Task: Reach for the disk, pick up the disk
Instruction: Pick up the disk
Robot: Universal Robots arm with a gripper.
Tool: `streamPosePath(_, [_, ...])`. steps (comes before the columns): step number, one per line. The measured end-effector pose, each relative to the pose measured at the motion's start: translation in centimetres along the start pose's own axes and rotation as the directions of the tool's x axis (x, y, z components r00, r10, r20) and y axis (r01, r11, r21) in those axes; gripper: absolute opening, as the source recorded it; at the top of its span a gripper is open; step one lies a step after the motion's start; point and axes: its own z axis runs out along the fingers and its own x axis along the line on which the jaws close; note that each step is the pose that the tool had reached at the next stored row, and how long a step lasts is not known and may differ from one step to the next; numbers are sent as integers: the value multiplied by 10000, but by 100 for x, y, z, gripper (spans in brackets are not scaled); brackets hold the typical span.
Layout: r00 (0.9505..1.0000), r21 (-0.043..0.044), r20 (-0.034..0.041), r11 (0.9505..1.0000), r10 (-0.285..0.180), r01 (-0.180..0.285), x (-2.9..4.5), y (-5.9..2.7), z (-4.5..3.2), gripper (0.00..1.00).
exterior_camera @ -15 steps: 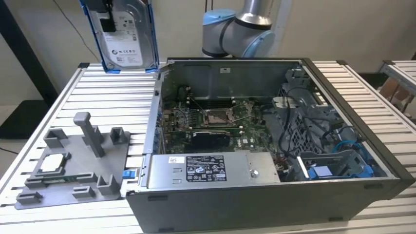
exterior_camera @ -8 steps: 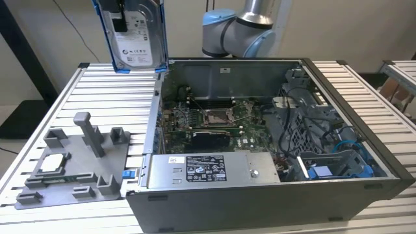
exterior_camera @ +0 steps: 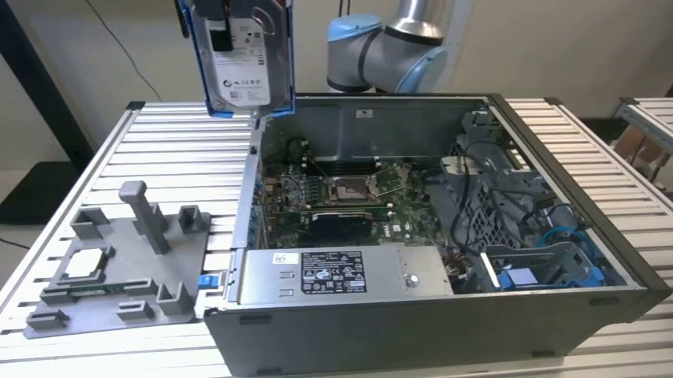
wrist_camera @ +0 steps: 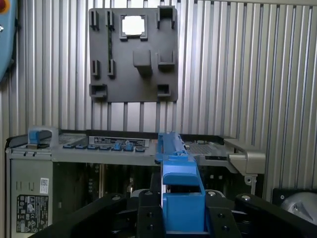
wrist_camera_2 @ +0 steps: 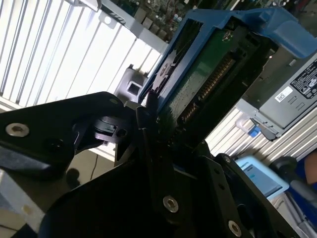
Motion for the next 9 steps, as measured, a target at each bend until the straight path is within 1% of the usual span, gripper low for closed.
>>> streamPosePath(9, [10000, -11, 0, 10000, 0, 0, 6, -287, -4, 0])
